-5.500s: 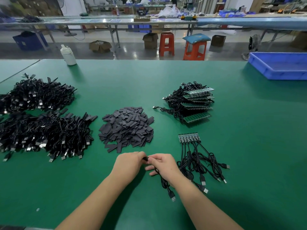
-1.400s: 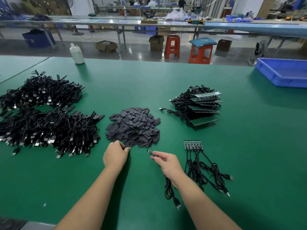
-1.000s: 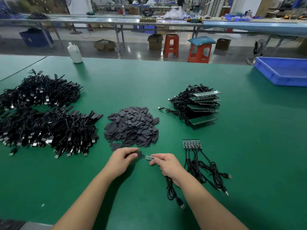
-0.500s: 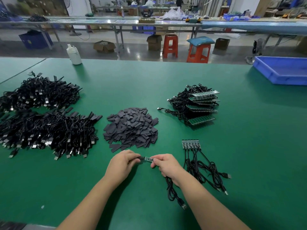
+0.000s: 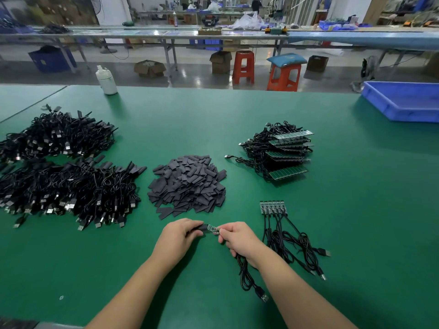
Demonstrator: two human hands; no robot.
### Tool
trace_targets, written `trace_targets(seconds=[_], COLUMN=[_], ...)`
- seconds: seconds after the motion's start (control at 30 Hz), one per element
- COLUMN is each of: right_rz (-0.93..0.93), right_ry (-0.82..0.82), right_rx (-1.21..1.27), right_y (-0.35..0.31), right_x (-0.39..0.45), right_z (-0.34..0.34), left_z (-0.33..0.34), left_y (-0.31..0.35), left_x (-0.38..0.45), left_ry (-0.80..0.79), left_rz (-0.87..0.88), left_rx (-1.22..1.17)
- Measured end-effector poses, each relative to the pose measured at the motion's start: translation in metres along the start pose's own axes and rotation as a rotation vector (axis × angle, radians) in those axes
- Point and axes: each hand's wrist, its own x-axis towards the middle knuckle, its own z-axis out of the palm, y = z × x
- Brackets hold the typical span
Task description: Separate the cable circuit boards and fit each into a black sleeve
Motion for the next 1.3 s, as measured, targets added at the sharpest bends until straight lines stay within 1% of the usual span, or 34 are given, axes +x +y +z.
trace_targets(seconds=[0.2,0.3,0.47,0.6,0.73,0.97,1.2,1.3], right_rz=[-0.006,-0.01,-0.015,-0.027,-0.039,-0.045,-0.05,-0.063], right_ry=[-0.005,-0.013,-0.016,-0.026,-0.048,-0.059,-0.054,-0.057], right_rx=[-0.054,-0.082,-0.101,-0.142,-0.155,-0.132,-0.214,-0.188], right_y=[-0.001,-0.001,-0.001,-0.001,-0.002,-0.003,0.002,0.005], right_x=[-0.001,-0.002,-0.003,-0.005,-0.006,-0.008,-0.003,0.0], right_z=[0.001,0.001,0.003,0.002,0.0,0.0,-0.001,-0.001], left_z=[-0.004,-0.006,-0.011,-0.015,-0.011,-0.013,-0.015,-0.015], left_y=[0.004,0.005,0.005,0.008,0.011,0.011,0.011,0.013], left_x=[0.001,0.001,0.004,0.006,0.004,0.003,0.005,0.006], left_ry=[0.002,-0.032,-0.115,-0.15,-0.128,-0.084,-0.163,-0.163], left_rz=[0.002,0.041,0.158,0.172,0.1,0.088,0.152,0.131], left_rx=[0.005,0.033,0.166,0.269,0.206,0.153,0.216,0.201])
